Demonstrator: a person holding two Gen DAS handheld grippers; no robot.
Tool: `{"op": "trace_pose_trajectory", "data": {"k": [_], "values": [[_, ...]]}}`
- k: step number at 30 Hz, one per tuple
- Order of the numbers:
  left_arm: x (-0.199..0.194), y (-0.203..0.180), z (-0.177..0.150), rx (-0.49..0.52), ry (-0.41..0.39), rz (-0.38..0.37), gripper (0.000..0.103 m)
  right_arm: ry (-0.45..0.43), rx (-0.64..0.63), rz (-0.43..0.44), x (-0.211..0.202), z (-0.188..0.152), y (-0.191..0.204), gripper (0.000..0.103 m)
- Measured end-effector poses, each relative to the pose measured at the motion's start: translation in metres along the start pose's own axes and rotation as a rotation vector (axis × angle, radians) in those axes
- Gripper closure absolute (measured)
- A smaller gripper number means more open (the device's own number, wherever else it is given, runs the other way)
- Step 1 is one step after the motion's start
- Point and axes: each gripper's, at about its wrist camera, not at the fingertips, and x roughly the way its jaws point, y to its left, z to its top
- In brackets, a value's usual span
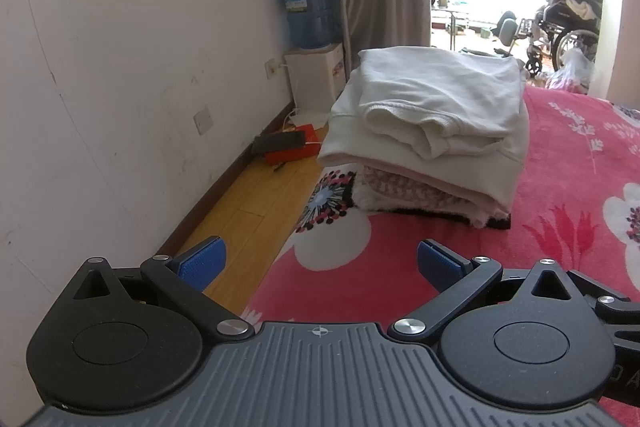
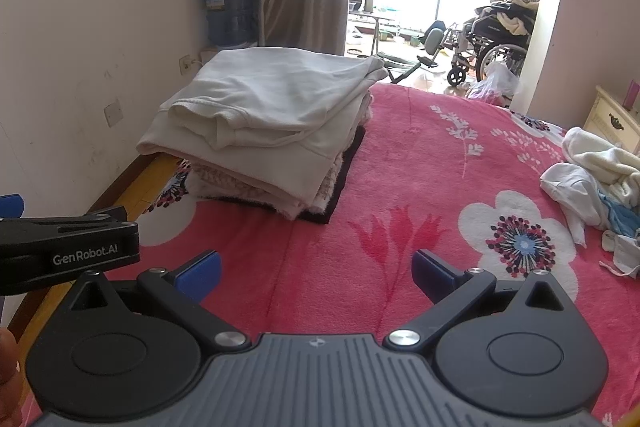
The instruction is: Fold clothes
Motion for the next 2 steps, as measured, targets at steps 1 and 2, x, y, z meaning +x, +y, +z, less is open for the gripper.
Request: {"op": "trace_pose_trajectory", "data": {"k": [1,2], "values": [[0.0003,0.0003,0.0002,0.0,0.0,0.0,0.0,0.001,0.0,-0.001,0.0001,-0.0001,0.0,0.0],[0.0008,0.0007,0.0006,0.001,0.0,-0.001,0.0,0.001,0.0,-0.002,0.0002,-0.0001,0.0,0.0]]}}
